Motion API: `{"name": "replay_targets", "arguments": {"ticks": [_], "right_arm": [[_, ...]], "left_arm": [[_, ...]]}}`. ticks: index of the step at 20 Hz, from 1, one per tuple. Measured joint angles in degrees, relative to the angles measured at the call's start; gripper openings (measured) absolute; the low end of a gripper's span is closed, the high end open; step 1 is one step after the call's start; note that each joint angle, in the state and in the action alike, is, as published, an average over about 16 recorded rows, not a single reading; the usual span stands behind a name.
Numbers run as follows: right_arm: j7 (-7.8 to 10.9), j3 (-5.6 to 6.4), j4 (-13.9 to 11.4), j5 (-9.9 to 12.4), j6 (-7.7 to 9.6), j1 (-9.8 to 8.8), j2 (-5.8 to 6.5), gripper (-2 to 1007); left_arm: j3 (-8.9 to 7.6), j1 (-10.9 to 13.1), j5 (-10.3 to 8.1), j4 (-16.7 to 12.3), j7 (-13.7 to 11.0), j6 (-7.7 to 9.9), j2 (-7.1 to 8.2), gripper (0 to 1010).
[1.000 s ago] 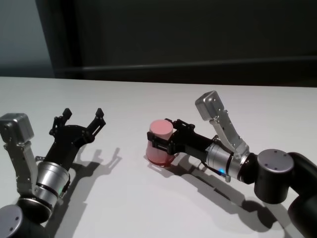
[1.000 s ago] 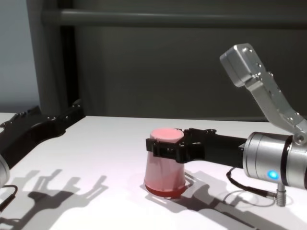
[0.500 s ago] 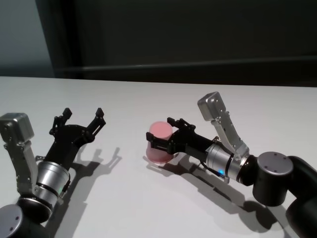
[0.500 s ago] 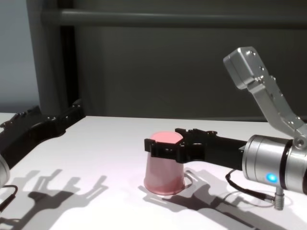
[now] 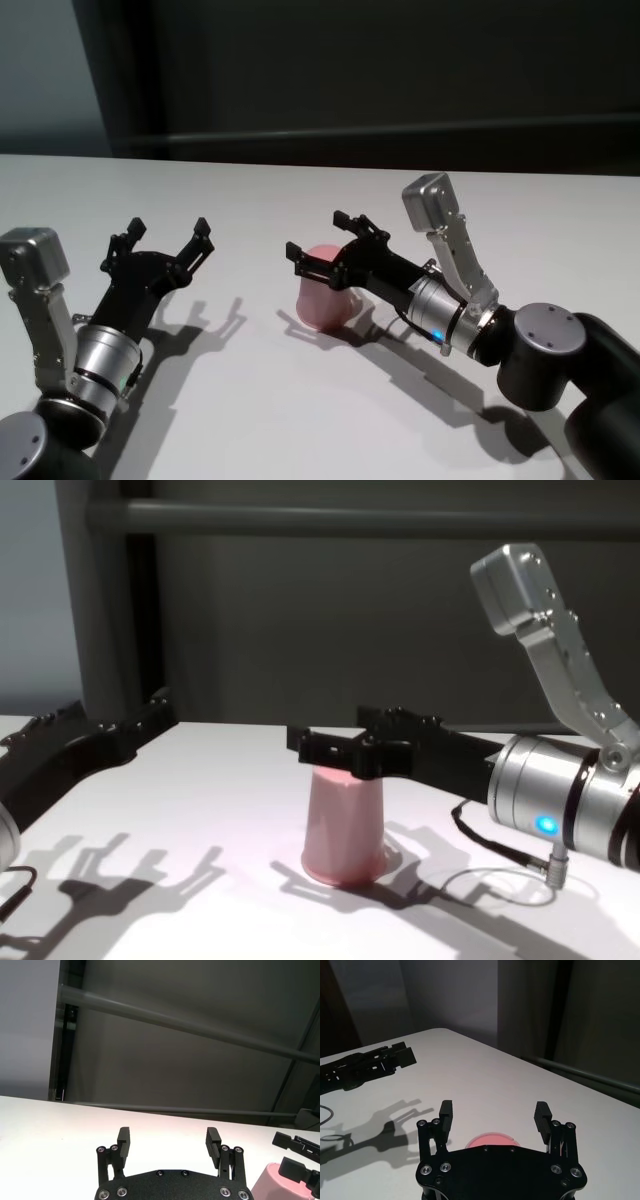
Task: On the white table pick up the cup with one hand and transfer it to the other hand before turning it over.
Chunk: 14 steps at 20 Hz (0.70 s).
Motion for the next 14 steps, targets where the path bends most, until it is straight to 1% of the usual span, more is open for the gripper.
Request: {"name": "replay_targets", "arguments": {"ticks": [4,7,11,14], "right_arm": [[-1.8,1.07,-0.37,-1.66,-2.92,-0.4,-0.65,1001],[-3.83,2.05,-0.95,-3.14,-4.92,-1.01,-0.95,1001],[-7.08,3.51,-2.06,-5.19,-6.88,-2.25,-1.01,1001],[-9.4,4.73,-3.05,-6.49,-7.87,-3.49,-0.89,1001]], "left_arm": [[0.0,0.0,0.0,0.0,0.0,0.0,0.0,1001],[0.0,0.0,0.0,0.0,0.0,0.0,0.0,1001],[0.0,0.0,0.0,0.0,0.0,0.0,0.0,1001],[0.0,0.0,0.0,0.0,0.0,0.0,0.0,1001]]}}
